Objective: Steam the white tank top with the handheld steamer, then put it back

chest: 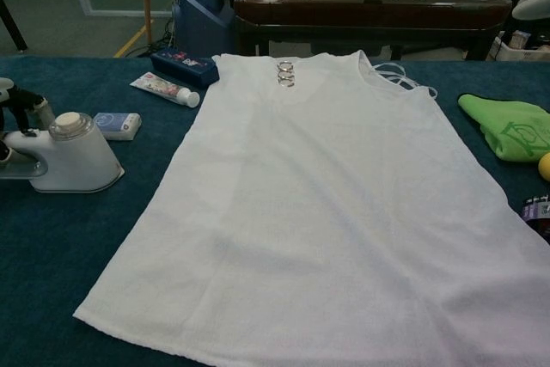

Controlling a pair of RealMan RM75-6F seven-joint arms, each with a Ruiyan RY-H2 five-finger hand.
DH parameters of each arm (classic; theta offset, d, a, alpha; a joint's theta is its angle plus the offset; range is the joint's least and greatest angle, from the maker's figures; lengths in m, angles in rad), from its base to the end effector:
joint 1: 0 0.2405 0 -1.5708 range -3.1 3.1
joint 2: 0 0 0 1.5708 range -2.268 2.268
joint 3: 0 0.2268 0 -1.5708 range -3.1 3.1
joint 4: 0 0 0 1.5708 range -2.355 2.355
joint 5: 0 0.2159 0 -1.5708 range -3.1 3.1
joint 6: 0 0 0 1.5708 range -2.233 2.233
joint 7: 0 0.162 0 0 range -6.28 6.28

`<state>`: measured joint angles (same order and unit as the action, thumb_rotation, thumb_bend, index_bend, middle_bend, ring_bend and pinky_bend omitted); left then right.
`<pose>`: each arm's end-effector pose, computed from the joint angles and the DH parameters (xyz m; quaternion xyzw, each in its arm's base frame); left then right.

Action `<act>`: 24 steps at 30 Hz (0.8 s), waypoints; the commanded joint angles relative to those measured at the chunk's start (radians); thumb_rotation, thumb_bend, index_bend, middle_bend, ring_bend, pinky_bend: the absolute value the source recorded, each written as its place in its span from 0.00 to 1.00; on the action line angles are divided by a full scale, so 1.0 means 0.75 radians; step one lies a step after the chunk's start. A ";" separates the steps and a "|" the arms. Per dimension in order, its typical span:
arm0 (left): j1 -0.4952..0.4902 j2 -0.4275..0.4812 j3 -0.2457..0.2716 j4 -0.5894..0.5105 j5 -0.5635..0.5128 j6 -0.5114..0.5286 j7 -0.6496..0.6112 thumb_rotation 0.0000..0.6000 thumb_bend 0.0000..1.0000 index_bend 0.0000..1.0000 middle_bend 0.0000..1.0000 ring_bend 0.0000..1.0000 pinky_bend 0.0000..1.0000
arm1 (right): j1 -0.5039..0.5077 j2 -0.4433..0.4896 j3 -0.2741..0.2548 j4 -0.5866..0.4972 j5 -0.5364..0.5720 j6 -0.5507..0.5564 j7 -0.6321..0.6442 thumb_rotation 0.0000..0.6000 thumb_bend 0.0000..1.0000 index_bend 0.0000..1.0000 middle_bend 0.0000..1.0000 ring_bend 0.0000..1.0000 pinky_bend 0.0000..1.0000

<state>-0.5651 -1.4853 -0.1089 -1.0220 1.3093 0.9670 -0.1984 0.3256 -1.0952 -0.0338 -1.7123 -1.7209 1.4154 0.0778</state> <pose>-0.2845 0.3635 0.0477 -0.6607 -0.4300 -0.3474 0.5078 -0.1987 -0.2256 0.1042 0.7022 -0.3448 0.4712 0.4075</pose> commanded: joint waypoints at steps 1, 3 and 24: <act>0.016 0.046 -0.010 -0.086 -0.048 -0.017 0.064 1.00 0.11 0.10 0.17 0.18 0.40 | -0.003 0.002 0.005 0.002 0.000 0.003 0.002 1.00 0.16 0.00 0.06 0.00 0.00; 0.026 0.058 -0.016 -0.119 -0.059 -0.002 0.091 1.00 0.11 0.04 0.10 0.14 0.37 | -0.007 0.007 0.011 0.004 0.003 0.008 0.003 1.00 0.16 0.00 0.06 0.00 0.00; 0.318 0.354 -0.019 -0.659 -0.063 0.473 0.298 1.00 0.11 0.10 0.10 0.13 0.34 | -0.142 0.033 0.047 0.103 0.230 0.034 -0.008 1.00 0.20 0.00 0.14 0.00 0.00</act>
<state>-0.3664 -1.2323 -0.1405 -1.4909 1.2399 1.2701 0.0021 0.2266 -1.0700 -0.0004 -1.6383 -1.5549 1.4339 0.0704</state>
